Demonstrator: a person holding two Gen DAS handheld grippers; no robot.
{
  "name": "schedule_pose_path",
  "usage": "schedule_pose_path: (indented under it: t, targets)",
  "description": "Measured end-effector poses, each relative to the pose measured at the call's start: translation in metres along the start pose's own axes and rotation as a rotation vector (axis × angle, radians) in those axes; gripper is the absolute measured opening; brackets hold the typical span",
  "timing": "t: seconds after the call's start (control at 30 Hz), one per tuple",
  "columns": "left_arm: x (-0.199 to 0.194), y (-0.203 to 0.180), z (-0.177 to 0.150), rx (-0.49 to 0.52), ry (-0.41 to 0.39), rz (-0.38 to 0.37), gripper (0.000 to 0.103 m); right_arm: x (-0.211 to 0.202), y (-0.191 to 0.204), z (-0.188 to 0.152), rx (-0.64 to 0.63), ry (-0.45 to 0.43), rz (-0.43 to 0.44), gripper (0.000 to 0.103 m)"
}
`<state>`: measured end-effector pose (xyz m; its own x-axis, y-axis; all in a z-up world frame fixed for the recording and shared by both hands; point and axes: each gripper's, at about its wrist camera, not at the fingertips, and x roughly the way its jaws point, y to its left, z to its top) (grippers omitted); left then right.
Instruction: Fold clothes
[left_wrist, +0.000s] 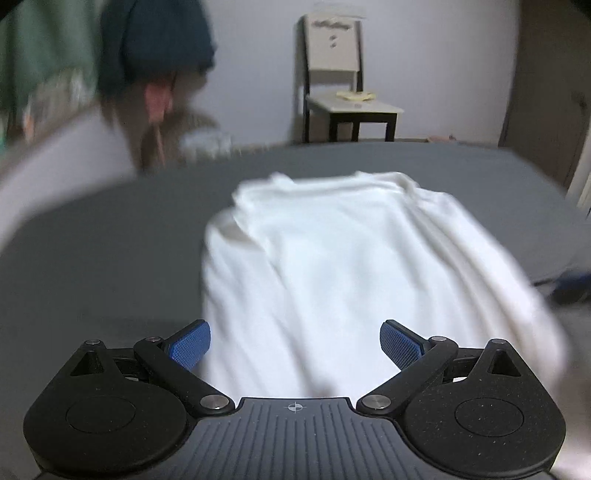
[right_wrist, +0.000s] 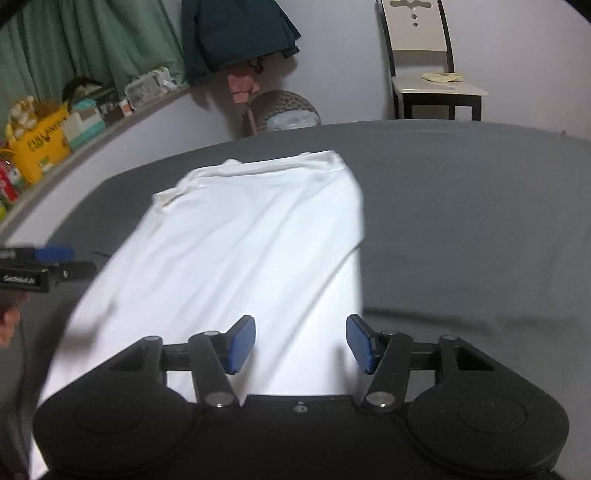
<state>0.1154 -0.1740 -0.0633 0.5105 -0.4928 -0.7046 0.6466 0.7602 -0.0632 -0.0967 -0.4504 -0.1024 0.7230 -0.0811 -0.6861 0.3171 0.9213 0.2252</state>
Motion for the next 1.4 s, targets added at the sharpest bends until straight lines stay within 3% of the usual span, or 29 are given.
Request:
schedule_pose_path:
  t: [0.17, 0.2, 0.23, 0.27, 0.3, 0.4, 0.5, 0.57, 0.7, 0.8, 1.0, 1.07, 1.1, 1.13, 1.3, 1.4]
  targets:
    - [-0.028, -0.016, -0.031, -0.195, -0.011, 0.026, 0.099, 0.019, 0.036, -0.013, -0.018, 0.015, -0.040, 0.050]
    - [-0.032, -0.016, -0.036, -0.213, -0.017, 0.037, 0.099, 0.025, 0.040, -0.015, -0.033, 0.016, -0.057, 0.036]
    - [-0.036, -0.016, -0.041, -0.234, -0.022, 0.047, 0.099, 0.031, 0.044, -0.016, -0.048, 0.016, -0.075, 0.014]
    - [-0.038, -0.014, -0.043, -0.257, -0.027, 0.051, 0.099, 0.037, 0.049, -0.018, -0.063, 0.016, -0.092, 0.005]
    - [-0.040, -0.012, -0.047, -0.276, -0.033, 0.050, 0.099, 0.032, 0.041, -0.017, -0.050, -0.007, -0.117, 0.003]
    - [-0.040, -0.003, -0.055, -0.291, -0.022, 0.039, 0.099, 0.010, 0.014, -0.009, 0.007, -0.088, -0.188, 0.002]
    - [-0.035, 0.009, -0.049, -0.290, -0.022, 0.055, 0.099, -0.021, -0.030, 0.017, 0.027, -0.173, -0.331, 0.002]
    - [-0.027, 0.015, -0.046, -0.300, -0.028, 0.066, 0.099, -0.027, -0.063, 0.040, 0.020, -0.172, -0.428, 0.002]
    - [-0.010, 0.014, -0.039, -0.275, -0.023, 0.030, 0.099, -0.007, -0.119, 0.085, -0.008, -0.056, -0.529, 0.002]
    - [-0.001, 0.011, -0.039, -0.231, 0.004, 0.018, 0.099, 0.021, -0.156, 0.100, 0.047, 0.032, -0.578, 0.002]
    - [0.013, 0.018, -0.040, -0.236, 0.048, 0.020, 0.099, 0.072, -0.198, 0.086, 0.208, 0.154, -0.570, 0.004]
    - [0.015, 0.020, -0.038, -0.248, 0.048, 0.022, 0.099, 0.069, -0.198, 0.085, 0.230, 0.133, -0.577, 0.016]
    - [0.017, 0.021, -0.037, -0.254, 0.048, 0.022, 0.099, 0.065, -0.198, 0.086, 0.236, 0.139, -0.579, 0.034]
    - [0.018, 0.021, -0.036, -0.259, 0.048, 0.021, 0.099, 0.056, -0.197, 0.086, 0.227, 0.123, -0.578, 0.041]
    - [0.020, 0.017, -0.033, -0.262, 0.050, 0.001, 0.099, -0.001, -0.169, 0.074, 0.125, 0.028, -0.556, 0.041]
    - [0.018, 0.012, -0.032, -0.255, 0.043, -0.009, 0.099, -0.013, -0.134, 0.053, 0.125, 0.083, -0.399, 0.040]
